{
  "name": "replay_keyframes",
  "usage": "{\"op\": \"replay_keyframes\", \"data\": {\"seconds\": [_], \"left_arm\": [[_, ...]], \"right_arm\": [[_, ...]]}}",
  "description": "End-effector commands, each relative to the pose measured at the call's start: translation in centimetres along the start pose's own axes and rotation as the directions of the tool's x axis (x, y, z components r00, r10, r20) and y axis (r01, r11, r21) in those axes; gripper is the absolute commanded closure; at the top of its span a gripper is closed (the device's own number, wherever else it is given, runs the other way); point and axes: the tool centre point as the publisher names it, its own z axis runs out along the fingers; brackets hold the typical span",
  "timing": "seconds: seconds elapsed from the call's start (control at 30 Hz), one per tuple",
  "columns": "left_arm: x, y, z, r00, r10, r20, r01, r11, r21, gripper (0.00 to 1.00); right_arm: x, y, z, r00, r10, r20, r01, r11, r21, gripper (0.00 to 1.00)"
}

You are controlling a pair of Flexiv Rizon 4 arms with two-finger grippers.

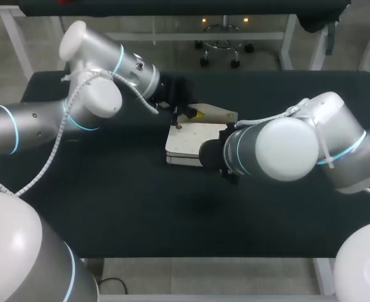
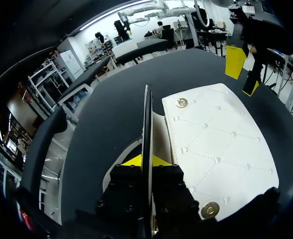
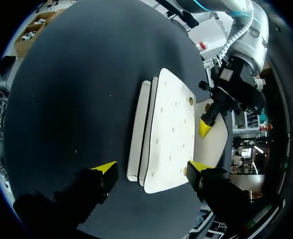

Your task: Pick up the bag, open it, inspect its contents, close it, and place it on the opposite side

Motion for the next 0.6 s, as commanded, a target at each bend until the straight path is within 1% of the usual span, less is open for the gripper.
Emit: {"op": "replay_keyframes", "data": {"seconds": [0.03,0.17,0.4,0.6], "left_arm": [[-0.1,-0.4,-1.1,1.0,0.005,0.013,-0.005,1.0,-0.002,1.0],[-0.7,-0.7,-2.6,0.999,0.011,0.042,-0.011,1.0,0.001,1.0],[-1.7,-2.1,-5.2,0.996,0.035,0.081,-0.035,0.999,-0.008,1.0],[-1.5,-2.9,-6.5,0.994,0.061,0.095,-0.058,0.998,-0.028,1.0]], "right_arm": [[0.0,0.0,-1.0,0.999,-0.007,0.042,0.007,1.0,0.004,0.0],[-0.7,-0.2,-1.6,1.0,-0.006,-0.012,0.006,1.0,0.021,0.0],[-1.9,-0.5,-2.2,0.997,0.008,-0.081,-0.006,1.0,0.03,0.0],[-2.6,-0.5,-2.6,0.991,0.006,-0.132,-0.003,1.0,0.022,0.0]]}}
